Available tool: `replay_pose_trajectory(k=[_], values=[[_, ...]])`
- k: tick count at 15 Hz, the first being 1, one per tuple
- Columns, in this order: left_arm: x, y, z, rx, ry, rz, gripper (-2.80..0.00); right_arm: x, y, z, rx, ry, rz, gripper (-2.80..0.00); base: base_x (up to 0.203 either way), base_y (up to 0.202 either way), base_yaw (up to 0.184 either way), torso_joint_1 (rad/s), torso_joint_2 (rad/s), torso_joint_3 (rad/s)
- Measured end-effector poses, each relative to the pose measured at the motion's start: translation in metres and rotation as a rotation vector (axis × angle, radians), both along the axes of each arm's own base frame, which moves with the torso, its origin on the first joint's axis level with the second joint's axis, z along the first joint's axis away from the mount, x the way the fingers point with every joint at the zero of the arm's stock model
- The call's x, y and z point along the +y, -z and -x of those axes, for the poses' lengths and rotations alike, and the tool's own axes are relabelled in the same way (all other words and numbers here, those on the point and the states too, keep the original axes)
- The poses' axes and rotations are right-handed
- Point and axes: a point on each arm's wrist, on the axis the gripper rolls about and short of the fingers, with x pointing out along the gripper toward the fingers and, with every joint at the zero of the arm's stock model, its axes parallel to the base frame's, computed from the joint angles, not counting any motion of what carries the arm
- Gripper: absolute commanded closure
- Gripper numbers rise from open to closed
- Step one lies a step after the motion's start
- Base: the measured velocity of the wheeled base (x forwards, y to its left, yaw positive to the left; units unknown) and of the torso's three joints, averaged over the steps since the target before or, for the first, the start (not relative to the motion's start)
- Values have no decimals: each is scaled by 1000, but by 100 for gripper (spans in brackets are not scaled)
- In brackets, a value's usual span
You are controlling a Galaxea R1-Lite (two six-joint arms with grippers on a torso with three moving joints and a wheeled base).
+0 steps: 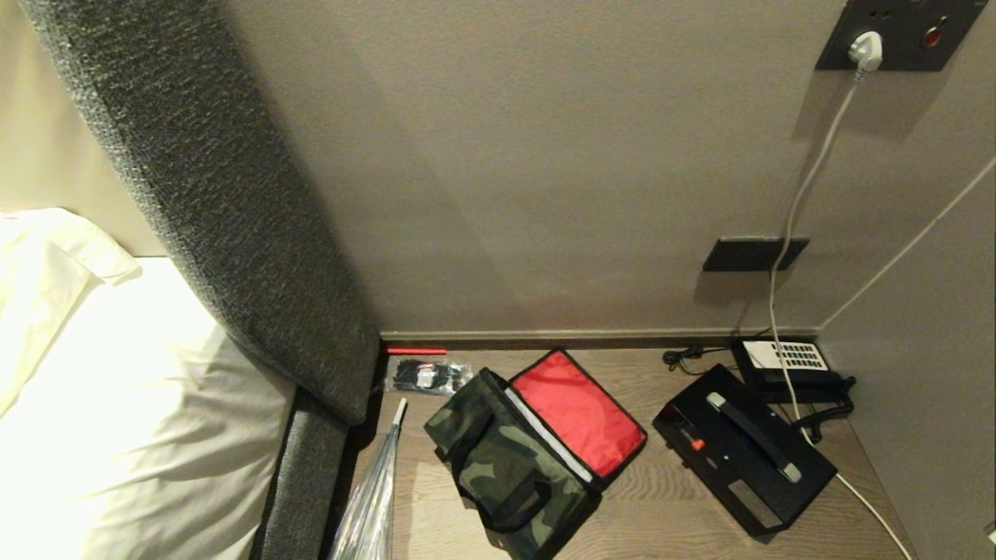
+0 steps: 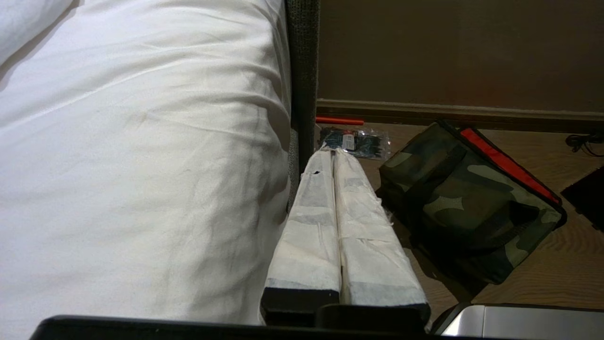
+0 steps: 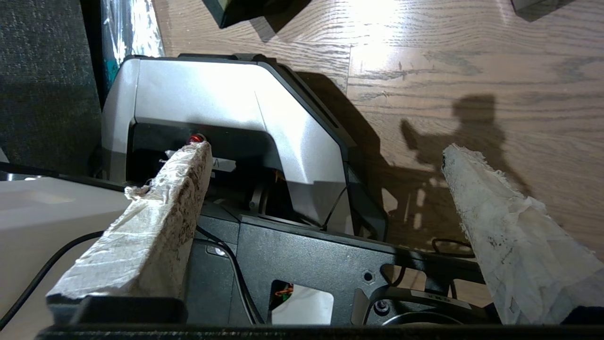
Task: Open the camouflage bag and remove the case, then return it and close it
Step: Grip the handle again
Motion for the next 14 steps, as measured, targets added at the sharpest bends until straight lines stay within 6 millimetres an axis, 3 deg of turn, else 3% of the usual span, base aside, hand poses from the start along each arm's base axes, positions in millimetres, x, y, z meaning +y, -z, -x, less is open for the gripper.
replay_pose_trajectory(k=[9, 14], values=[[0, 0, 0, -4, 0, -9, 0, 2, 1, -3, 25, -3, 13, -280, 0, 0, 0, 3, 3, -148], [0, 0, 0, 0, 0, -10, 0, 2, 3, -4, 35, -4, 19, -280, 0, 0, 0, 1, 0, -22]])
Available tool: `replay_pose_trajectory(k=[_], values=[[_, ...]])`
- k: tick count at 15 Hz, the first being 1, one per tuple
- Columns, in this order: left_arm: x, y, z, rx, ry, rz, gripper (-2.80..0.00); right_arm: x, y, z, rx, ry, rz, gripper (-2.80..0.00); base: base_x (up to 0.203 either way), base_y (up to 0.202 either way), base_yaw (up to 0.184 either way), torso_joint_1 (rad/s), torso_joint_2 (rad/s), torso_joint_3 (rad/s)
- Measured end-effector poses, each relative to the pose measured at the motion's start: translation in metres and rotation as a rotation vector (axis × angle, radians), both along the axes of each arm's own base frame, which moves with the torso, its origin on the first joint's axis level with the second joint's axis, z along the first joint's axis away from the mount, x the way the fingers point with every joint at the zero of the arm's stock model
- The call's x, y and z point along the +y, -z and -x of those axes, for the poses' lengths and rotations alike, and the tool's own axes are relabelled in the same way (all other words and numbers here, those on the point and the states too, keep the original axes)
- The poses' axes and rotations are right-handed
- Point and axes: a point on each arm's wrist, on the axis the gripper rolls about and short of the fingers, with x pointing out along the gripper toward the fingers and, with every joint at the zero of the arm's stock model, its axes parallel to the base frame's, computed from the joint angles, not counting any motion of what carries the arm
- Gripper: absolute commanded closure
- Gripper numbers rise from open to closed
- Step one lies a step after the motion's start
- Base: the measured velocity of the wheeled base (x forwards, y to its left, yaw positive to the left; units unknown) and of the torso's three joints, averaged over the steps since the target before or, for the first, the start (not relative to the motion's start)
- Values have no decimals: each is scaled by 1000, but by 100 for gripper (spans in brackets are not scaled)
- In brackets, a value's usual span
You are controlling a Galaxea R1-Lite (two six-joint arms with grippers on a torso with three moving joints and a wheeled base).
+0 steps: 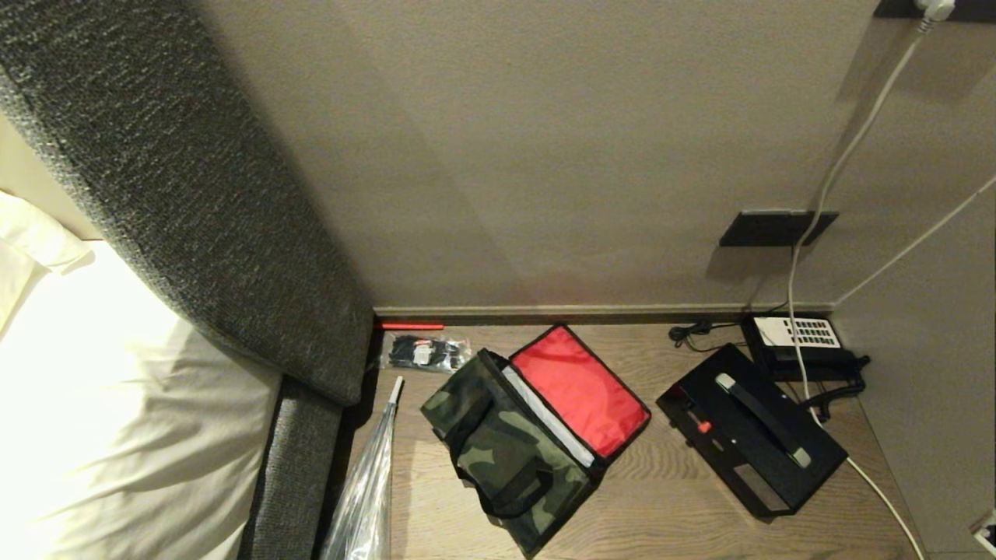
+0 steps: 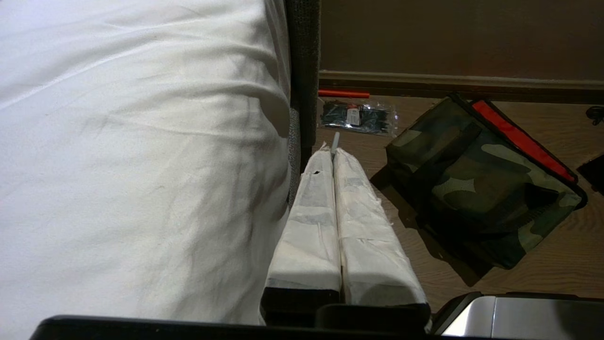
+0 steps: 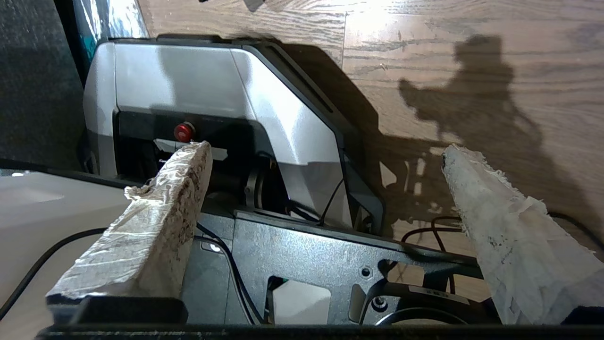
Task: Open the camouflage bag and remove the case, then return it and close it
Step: Grip the handle again
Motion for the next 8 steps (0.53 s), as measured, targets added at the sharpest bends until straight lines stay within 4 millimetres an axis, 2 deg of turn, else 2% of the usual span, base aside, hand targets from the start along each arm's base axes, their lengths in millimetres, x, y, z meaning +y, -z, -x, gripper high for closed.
replay_pose_trajectory(k=[8], values=[[0, 0, 0, -3, 0, 6, 0, 0, 0, 0, 4, 1, 2, -280, 0, 0, 0, 0, 0, 0]])
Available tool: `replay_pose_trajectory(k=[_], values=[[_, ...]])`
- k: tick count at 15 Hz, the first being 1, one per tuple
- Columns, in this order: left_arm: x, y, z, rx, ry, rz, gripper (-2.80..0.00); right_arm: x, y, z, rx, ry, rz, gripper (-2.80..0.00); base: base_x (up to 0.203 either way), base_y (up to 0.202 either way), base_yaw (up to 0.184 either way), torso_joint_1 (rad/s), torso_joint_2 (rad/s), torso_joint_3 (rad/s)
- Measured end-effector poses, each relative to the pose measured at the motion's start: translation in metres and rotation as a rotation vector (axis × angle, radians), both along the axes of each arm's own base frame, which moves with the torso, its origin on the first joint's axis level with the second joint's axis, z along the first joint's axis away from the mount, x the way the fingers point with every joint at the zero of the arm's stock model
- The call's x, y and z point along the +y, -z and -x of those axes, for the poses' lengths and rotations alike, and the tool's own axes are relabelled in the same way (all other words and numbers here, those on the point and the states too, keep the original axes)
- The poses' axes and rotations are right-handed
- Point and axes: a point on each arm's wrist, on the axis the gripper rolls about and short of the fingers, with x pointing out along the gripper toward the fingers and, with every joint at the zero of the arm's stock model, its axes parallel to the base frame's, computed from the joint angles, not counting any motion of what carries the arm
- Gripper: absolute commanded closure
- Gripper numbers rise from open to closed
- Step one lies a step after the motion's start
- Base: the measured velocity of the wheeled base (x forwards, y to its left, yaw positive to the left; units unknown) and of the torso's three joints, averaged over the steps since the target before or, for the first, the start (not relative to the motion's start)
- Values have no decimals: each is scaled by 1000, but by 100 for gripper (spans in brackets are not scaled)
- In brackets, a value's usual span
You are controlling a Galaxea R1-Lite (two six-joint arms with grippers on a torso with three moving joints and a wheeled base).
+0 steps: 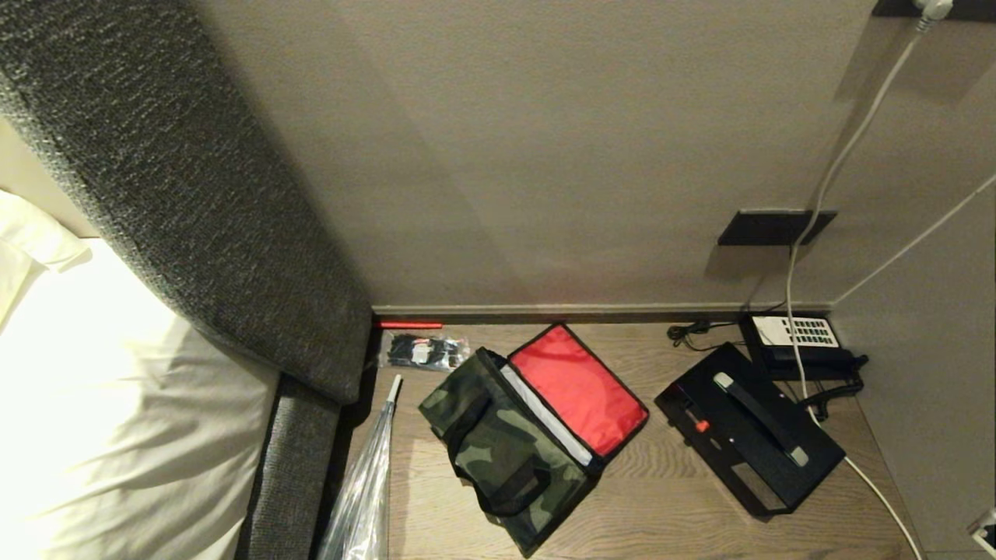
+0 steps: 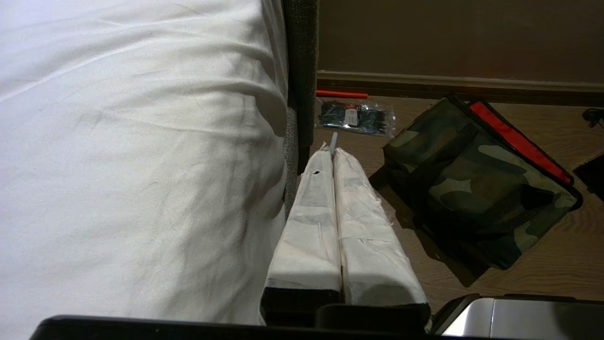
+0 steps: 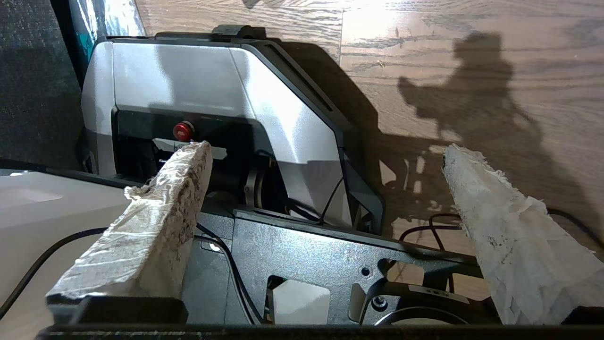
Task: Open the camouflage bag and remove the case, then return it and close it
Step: Grip the handle again
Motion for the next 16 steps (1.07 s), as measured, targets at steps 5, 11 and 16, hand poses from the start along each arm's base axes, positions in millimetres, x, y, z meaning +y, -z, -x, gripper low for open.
replay_pose_trajectory(k=[5, 11, 16], values=[[0, 1, 0, 5, 1, -10, 0, 1, -1, -1, 2, -3, 0, -280, 0, 0, 0, 0, 0, 0], [0, 0, 0, 2, 1, -12, 0, 1, -1, -2, 5, -4, 0, -280, 0, -20, 0, 1, 0, 1], [0, 0, 0, -1, 0, -12, 0, 1, -1, -2, 6, -3, -1, -280, 0, 0, 0, 0, 1, -27]])
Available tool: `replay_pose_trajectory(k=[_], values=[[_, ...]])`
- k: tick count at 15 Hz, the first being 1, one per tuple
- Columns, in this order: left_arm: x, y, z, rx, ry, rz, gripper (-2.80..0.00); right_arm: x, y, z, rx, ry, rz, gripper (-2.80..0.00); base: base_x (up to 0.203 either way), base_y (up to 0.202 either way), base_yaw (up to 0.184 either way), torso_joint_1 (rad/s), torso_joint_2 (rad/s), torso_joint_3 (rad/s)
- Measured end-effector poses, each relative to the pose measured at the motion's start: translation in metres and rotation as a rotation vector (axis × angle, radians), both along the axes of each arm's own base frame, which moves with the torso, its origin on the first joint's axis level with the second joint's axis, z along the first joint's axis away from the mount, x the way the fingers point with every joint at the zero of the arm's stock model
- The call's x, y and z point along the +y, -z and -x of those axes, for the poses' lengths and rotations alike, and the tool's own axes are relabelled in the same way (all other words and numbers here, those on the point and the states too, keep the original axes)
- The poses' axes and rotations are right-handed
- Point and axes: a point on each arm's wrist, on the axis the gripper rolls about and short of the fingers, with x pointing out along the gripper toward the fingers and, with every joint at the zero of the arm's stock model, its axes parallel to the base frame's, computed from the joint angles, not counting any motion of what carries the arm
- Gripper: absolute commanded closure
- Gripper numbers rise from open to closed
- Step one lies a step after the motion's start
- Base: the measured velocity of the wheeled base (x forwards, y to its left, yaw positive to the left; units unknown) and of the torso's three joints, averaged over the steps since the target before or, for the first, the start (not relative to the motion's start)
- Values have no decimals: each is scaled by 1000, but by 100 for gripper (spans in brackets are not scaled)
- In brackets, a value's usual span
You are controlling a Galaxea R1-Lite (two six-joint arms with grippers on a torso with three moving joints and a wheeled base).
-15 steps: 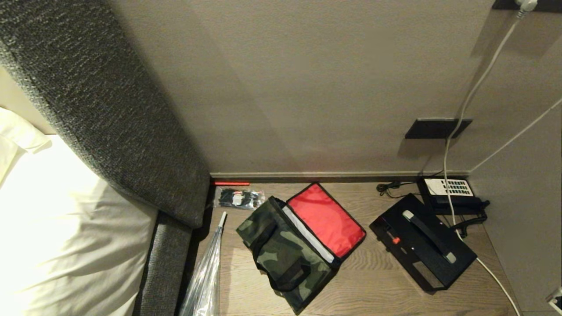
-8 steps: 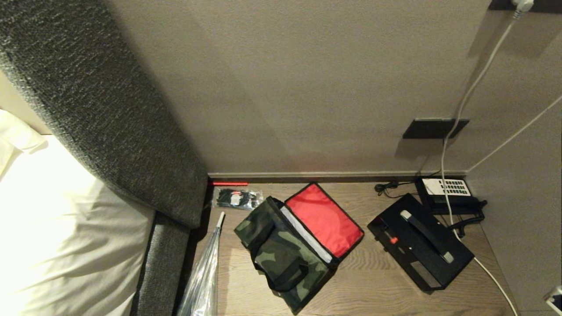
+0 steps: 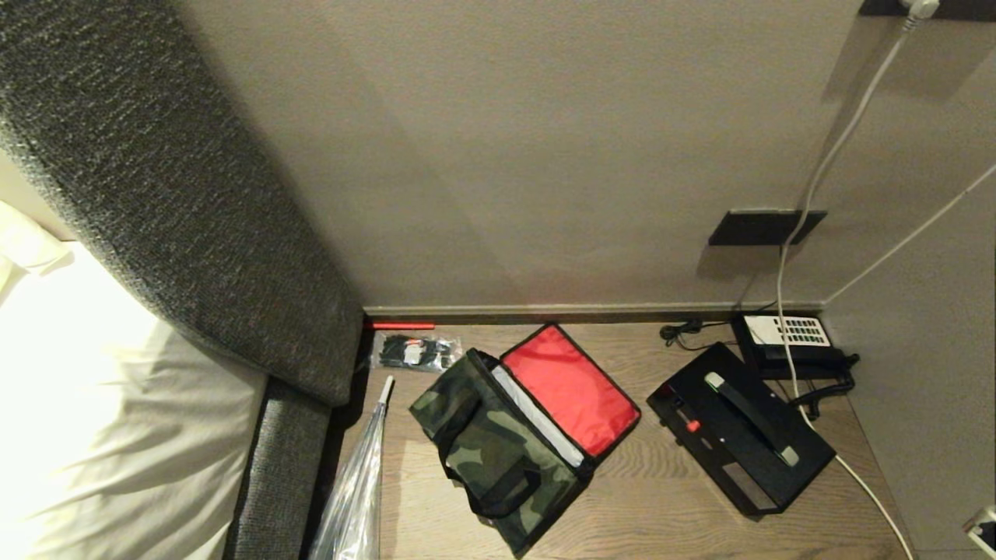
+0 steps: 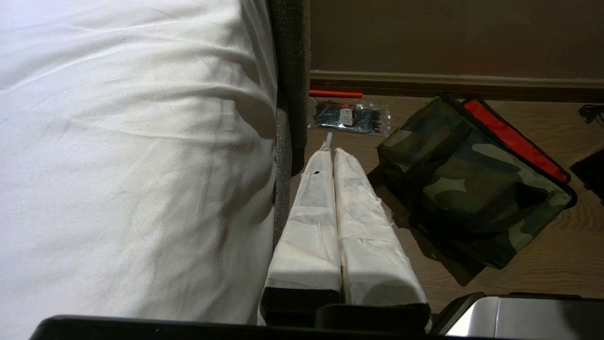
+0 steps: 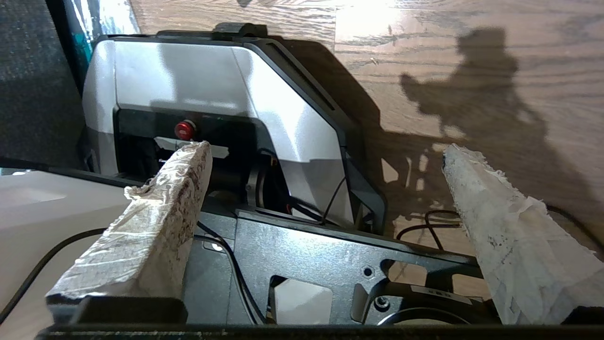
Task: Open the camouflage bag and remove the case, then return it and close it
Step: Grip the handle again
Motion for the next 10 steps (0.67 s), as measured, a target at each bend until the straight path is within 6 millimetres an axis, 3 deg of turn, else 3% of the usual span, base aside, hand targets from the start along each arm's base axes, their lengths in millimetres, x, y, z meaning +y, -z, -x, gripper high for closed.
replay_pose_trajectory(k=[10], values=[[0, 0, 0, -1, -1, 1, 0, 0, -1, -1, -1, -1, 0, -280, 0, 0, 0, 2, 3, -190]])
